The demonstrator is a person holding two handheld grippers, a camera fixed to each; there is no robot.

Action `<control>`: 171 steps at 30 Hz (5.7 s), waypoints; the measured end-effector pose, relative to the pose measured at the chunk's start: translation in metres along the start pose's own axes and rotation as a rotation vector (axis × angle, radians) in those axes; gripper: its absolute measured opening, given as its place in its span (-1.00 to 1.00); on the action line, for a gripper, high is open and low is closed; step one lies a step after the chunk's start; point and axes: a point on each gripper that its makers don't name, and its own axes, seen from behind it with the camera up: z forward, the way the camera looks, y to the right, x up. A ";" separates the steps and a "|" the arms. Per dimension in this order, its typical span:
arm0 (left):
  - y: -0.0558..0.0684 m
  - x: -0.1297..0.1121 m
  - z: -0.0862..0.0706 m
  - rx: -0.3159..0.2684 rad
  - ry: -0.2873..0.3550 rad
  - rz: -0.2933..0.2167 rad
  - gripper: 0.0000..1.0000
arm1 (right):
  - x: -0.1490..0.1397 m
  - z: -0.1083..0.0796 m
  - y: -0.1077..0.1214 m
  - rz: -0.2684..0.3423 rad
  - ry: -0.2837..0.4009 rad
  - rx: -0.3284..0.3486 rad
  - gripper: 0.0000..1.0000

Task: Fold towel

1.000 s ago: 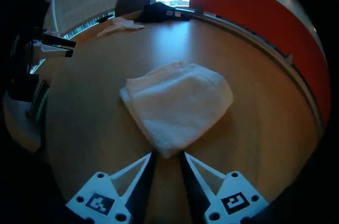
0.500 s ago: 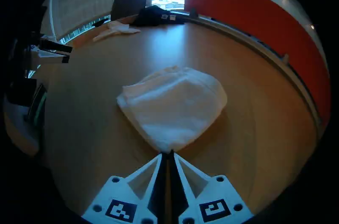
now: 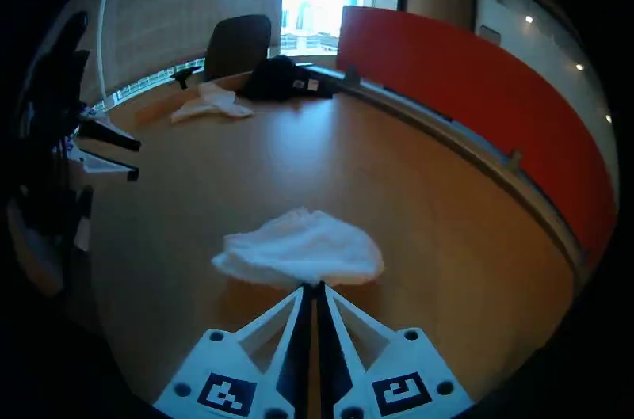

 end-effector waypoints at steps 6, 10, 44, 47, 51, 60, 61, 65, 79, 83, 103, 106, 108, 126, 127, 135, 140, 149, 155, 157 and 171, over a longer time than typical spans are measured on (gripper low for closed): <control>0.004 0.015 0.000 -0.004 0.023 0.008 0.87 | 0.044 -0.019 0.015 0.000 0.067 -0.018 -0.90; 0.007 0.024 -0.001 -0.006 0.037 0.005 0.87 | 0.065 -0.032 0.024 -0.001 0.096 -0.031 -0.90; 0.030 0.051 0.015 -0.044 0.051 0.030 0.87 | 0.085 -0.105 0.124 0.045 0.122 -0.155 -0.90; 0.031 0.053 0.018 -0.044 0.050 0.031 0.87 | 0.082 -0.111 0.133 0.049 0.120 -0.166 -0.90; 0.032 0.055 0.020 -0.043 0.047 0.037 0.88 | 0.077 -0.119 0.146 0.061 0.119 -0.176 -0.90; 0.037 0.056 0.026 -0.045 0.038 0.045 0.87 | 0.060 -0.144 0.185 0.105 0.117 -0.224 -0.90; 0.038 0.056 0.026 -0.045 0.036 0.047 0.87 | 0.058 -0.149 0.190 0.107 0.115 -0.234 -0.90; 0.040 0.056 0.029 -0.043 0.033 0.057 0.87 | 0.048 -0.165 0.212 0.112 0.106 -0.273 -0.90; 0.051 0.056 0.037 -0.041 0.017 0.093 0.87 | 0.016 -0.221 0.285 0.150 0.081 -0.393 -0.90; 0.055 0.057 0.038 -0.043 0.015 0.102 0.87 | 0.007 -0.233 0.300 0.164 0.074 -0.417 -0.90; 0.079 0.068 0.041 -0.058 0.010 0.141 0.87 | -0.046 -0.268 0.338 0.211 0.024 -0.484 -0.90; 0.081 0.069 0.041 -0.060 0.010 0.147 0.87 | -0.054 -0.275 0.337 0.220 0.020 -0.491 -0.90; 0.082 0.070 0.040 -0.061 0.010 0.149 0.87 | -0.060 -0.280 0.337 0.228 0.016 -0.497 -0.90; 0.090 0.066 0.037 -0.072 0.001 0.170 0.87 | -0.153 -0.321 0.314 0.359 -0.057 -0.557 -0.90; 0.090 0.066 0.037 -0.072 0.001 0.171 0.87 | -0.159 -0.322 0.312 0.366 -0.064 -0.560 -0.90; 0.089 0.065 0.036 -0.072 -0.002 0.176 0.87 | -0.195 -0.329 0.300 0.423 -0.095 -0.572 -0.90; 0.089 0.065 0.035 -0.072 -0.002 0.180 0.87 | -0.216 -0.330 0.294 0.450 -0.120 -0.578 -0.90; 0.087 0.065 0.033 -0.070 -0.001 0.187 0.87 | -0.250 -0.324 0.286 0.510 -0.158 -0.579 -0.90; 0.085 0.062 0.032 -0.067 -0.005 0.190 0.87 | -0.269 -0.321 0.283 0.538 -0.183 -0.577 -0.90; 0.084 0.061 0.031 -0.066 -0.006 0.190 0.87 | -0.273 -0.320 0.283 0.543 -0.190 -0.577 -0.90; 0.079 0.057 0.029 -0.057 -0.010 0.186 0.87 | -0.301 -0.312 0.284 0.570 -0.252 -0.561 -0.90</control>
